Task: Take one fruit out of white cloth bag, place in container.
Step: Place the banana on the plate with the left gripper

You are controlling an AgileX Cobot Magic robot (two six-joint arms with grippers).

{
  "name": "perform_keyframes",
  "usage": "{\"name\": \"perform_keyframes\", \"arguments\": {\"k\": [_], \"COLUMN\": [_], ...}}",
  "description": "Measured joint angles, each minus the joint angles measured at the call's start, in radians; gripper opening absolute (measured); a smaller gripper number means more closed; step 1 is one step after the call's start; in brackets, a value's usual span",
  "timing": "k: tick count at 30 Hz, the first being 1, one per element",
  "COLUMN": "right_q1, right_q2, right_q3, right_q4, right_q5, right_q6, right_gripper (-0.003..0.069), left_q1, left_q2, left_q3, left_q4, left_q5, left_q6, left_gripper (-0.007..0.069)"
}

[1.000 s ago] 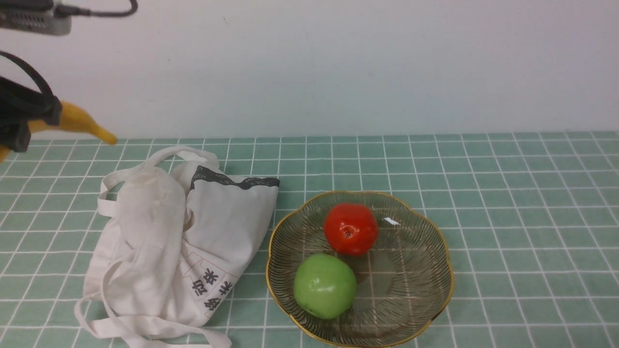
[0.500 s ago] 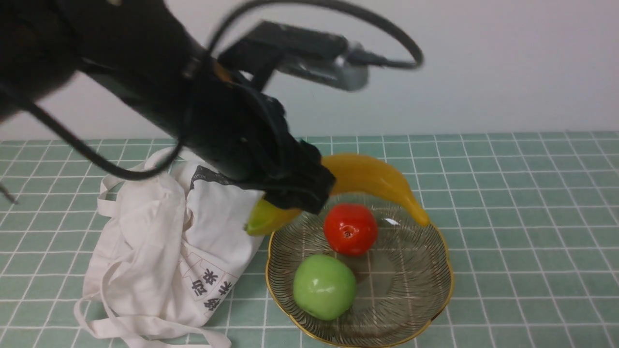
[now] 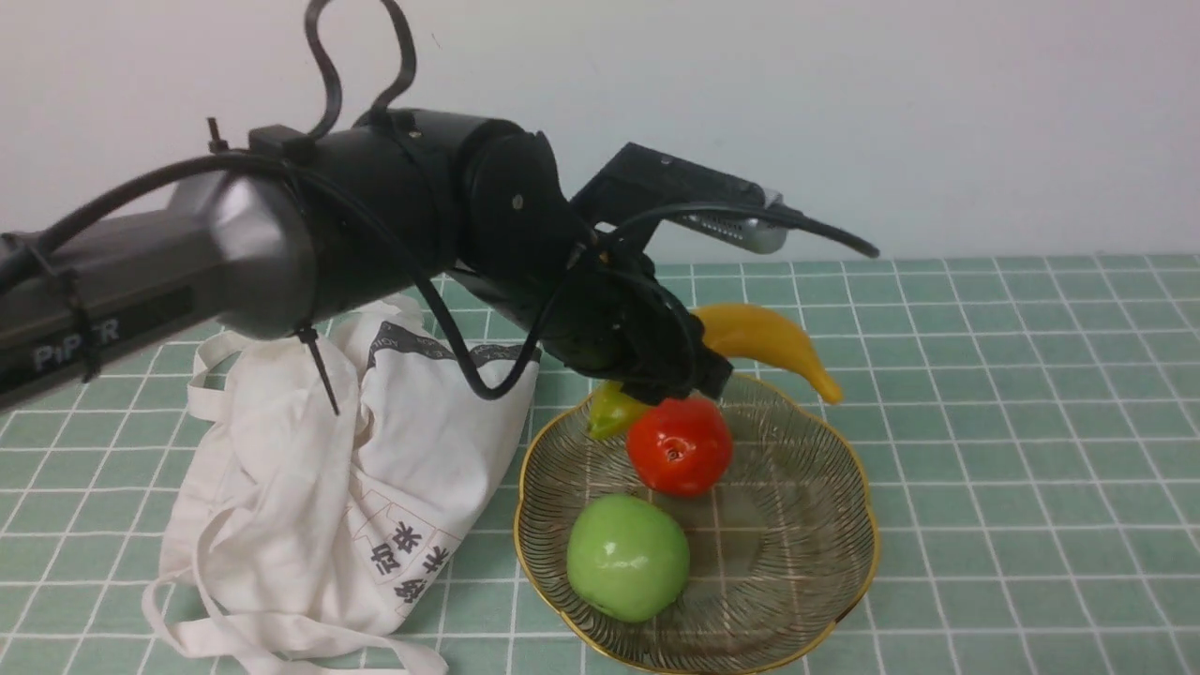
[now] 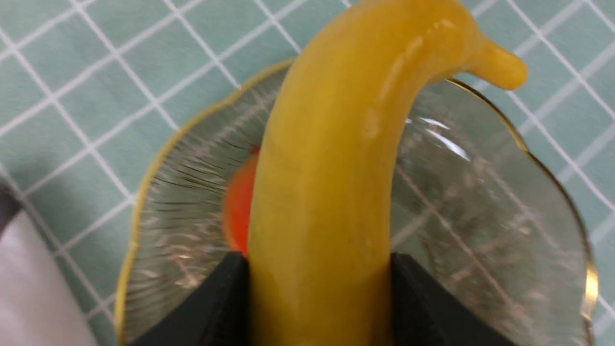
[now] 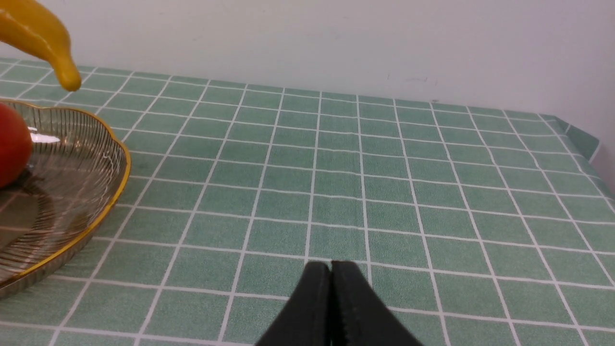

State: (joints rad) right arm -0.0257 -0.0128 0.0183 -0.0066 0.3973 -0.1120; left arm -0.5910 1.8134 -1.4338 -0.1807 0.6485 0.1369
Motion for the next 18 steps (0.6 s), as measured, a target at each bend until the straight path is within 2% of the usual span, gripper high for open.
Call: {"name": "perform_keyframes", "arguments": {"k": [7, 15, 18], "right_q1": [0.000, 0.000, 0.000], "right_q2": [0.000, 0.000, 0.000], "right_q3": [0.000, 0.000, 0.000], "right_q4": [0.000, 0.000, 0.000], "right_q5": [0.000, 0.000, 0.000], "right_q6": [0.000, 0.000, 0.000], "right_gripper": [-0.0015, -0.0015, -0.0015], "left_q1": [0.086, 0.077, 0.077], "left_q2": [0.047, 0.112, 0.134], "left_q3": [0.000, 0.000, 0.000], "left_q4": [0.008, 0.008, 0.009], "left_q5": [-0.019, 0.009, 0.009], "left_q6": [-0.126, -0.097, -0.093], "left_gripper": [0.0324, 0.0329, 0.0377]}}
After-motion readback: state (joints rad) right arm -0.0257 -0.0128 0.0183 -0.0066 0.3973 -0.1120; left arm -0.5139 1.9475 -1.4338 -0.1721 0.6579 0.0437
